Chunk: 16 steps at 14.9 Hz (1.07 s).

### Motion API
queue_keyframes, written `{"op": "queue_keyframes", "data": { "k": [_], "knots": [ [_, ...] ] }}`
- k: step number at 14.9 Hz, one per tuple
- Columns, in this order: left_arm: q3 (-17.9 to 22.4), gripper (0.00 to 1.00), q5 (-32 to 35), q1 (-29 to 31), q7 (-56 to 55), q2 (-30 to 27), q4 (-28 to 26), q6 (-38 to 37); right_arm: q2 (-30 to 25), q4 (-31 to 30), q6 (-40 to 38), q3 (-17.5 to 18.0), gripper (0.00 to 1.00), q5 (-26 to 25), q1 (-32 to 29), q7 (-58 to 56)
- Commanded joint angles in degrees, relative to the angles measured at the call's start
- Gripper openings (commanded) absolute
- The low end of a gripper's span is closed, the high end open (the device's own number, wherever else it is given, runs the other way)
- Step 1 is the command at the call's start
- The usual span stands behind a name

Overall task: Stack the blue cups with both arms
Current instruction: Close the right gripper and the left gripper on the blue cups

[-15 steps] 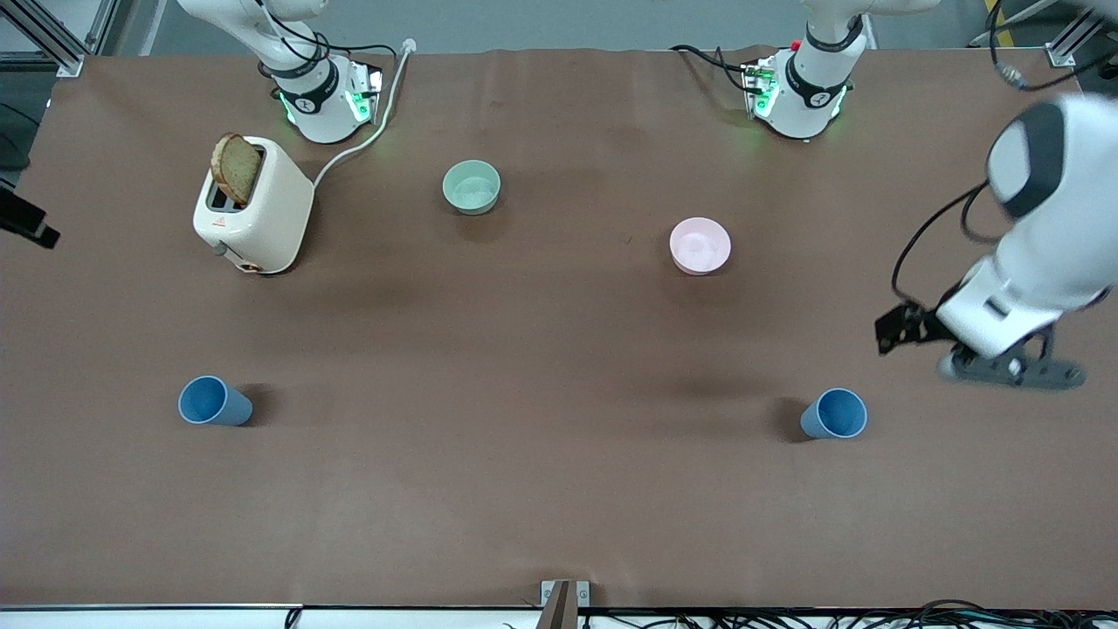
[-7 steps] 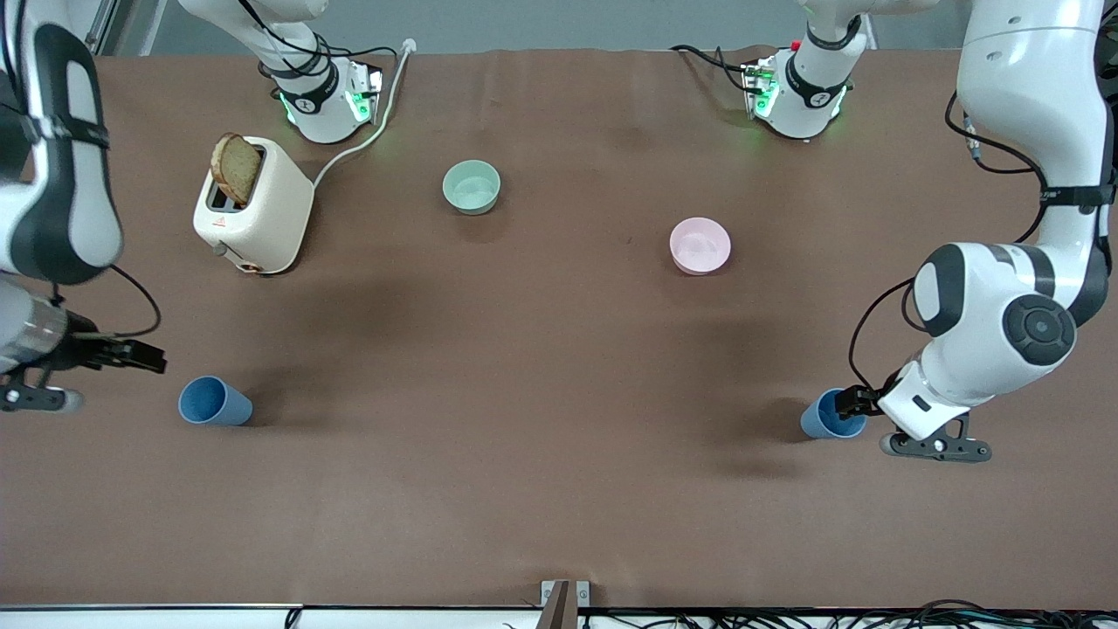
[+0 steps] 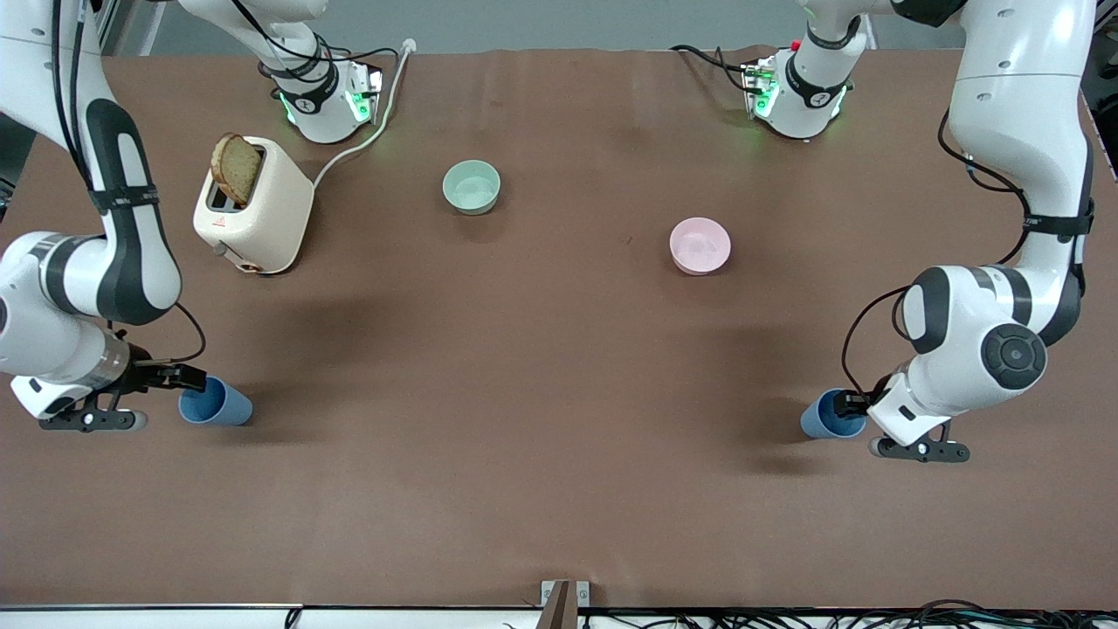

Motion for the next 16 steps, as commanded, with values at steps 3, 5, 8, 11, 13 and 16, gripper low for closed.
{"op": "queue_keyframes", "data": {
  "k": [3, 5, 8, 11, 13, 16],
  "knots": [
    [-0.36, 0.04, 0.24, -0.47, -0.4, 0.44, 0.11, 0.24, 2.96, -0.72, 4.58, 0.92, 1.0, 0.3, -1.14, -2.05],
    [-0.71, 0.0, 0.15, -1.17, -3.11, -0.17, 0.37, -0.02, 3.93, -0.98, 5.73, 0.92, 1.0, 0.3, -1.14, -2.05],
    [-6.93, 0.0, 0.23, -1.35, -15.04, -2.89, 0.63, -2.56, 4.81, -0.98, 5.56, 1.01, 0.88, 3.19, -1.4, -2.14],
    [-16.41, 0.0, 1.11, -2.05, -31.64, -3.34, 1.51, -3.72, 5.08, -0.98, 5.21, 1.01, 0.44, 4.35, -1.67, -4.5],
    [-18.38, 0.0, 1.29, -7.47, -41.14, -2.55, 3.52, -3.54, 5.08, -0.81, 5.21, 1.01, 0.12, 4.43, -1.93, -6.18],
    [-17.94, 0.0, 1.11, -16.62, -52.48, -0.1, 5.55, -3.02, 4.99, 0.42, 4.94, 0.93, 0.01, 4.43, -2.2, -6.18]
  ]
}}
